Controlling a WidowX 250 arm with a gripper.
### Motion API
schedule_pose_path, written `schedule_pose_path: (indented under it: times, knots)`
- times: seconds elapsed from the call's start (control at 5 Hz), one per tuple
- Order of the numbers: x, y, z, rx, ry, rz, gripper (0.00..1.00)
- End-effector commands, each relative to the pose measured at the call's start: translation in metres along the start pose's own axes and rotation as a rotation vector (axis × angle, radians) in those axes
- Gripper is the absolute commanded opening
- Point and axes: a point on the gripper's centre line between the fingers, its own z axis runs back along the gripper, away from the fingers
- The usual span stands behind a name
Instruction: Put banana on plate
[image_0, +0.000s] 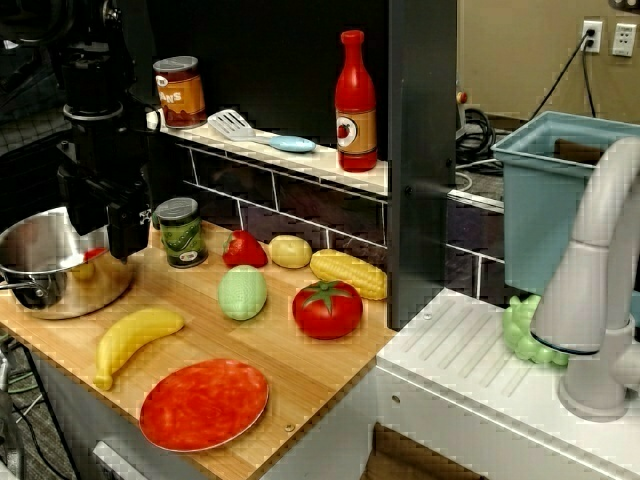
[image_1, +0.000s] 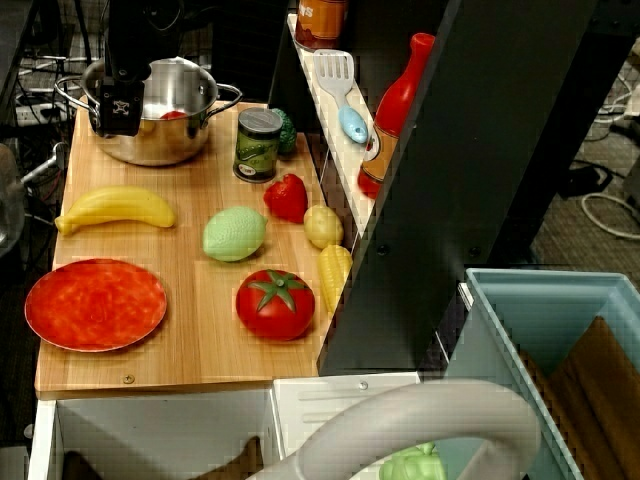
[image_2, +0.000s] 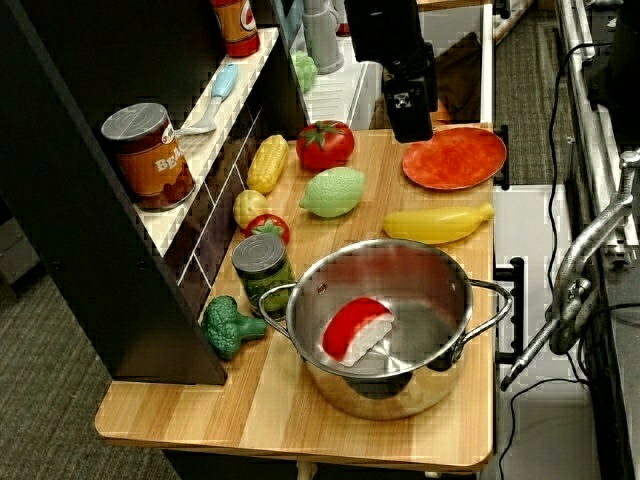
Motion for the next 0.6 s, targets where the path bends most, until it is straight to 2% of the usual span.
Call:
schedule_pose_path:
  times: [0.0, 0.2, 0.4]
  knots:
    - [0.0, 0.0, 0.0, 0.0, 0.0, 0.0, 1.0]
    - [-0.005, -0.001, -0.014, 0.03, 0.03, -0.017, 1.0]
    - [-0.005, 0.006, -0.021, 0.037, 0.054, -0.028, 1.0]
